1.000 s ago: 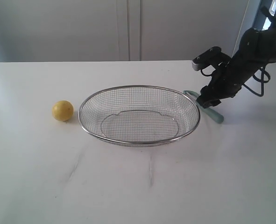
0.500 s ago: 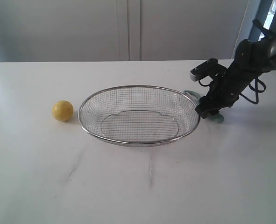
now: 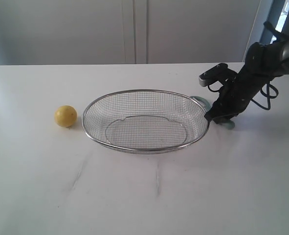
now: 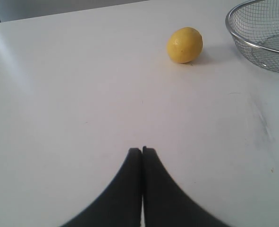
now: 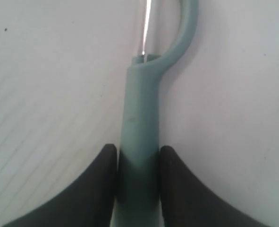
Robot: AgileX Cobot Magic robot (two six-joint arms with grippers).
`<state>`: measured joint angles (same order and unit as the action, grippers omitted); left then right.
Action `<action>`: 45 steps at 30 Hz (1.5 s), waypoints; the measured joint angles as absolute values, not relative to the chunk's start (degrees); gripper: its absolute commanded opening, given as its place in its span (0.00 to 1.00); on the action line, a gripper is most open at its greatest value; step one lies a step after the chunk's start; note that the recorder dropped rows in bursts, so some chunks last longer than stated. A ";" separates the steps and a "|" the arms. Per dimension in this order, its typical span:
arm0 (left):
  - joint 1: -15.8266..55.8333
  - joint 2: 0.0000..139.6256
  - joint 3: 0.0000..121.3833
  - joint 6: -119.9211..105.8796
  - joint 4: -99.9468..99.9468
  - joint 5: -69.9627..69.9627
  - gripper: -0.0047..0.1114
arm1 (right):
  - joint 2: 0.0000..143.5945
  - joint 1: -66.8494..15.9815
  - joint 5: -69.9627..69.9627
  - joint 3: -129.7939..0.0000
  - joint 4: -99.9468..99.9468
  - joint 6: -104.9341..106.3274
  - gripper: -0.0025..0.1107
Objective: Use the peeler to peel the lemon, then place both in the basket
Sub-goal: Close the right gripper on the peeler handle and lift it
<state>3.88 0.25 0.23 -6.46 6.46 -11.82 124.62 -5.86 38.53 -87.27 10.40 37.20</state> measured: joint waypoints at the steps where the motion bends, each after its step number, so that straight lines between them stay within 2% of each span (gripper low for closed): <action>1: 3.88 0.25 0.23 -6.46 6.46 -11.82 0.04 | 124.51 -5.86 38.66 -87.27 10.40 36.93 0.13; 5: 3.88 0.25 0.23 -6.46 6.46 -11.82 0.04 | 122.58 -5.86 39.71 -87.27 10.18 34.87 0.02; 18: 3.88 0.25 0.23 -6.46 6.46 -11.82 0.04 | 106.57 -5.86 47.65 -87.27 10.18 29.83 0.02; 29: 3.88 0.25 0.23 -6.46 6.46 -11.82 0.04 | 97.46 -5.86 64.90 -84.77 14.63 25.04 0.02; 37: 3.88 0.25 0.23 -6.46 6.46 -11.82 0.04 | 84.71 -5.86 59.94 -70.67 22.75 32.22 0.02; 45: 3.88 0.25 0.23 -6.46 6.46 -11.82 0.04 | 82.43 -5.86 60.23 -68.07 25.28 32.59 0.02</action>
<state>3.88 0.25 0.23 -6.46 6.46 -11.82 82.43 -5.86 60.23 -68.07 25.28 32.59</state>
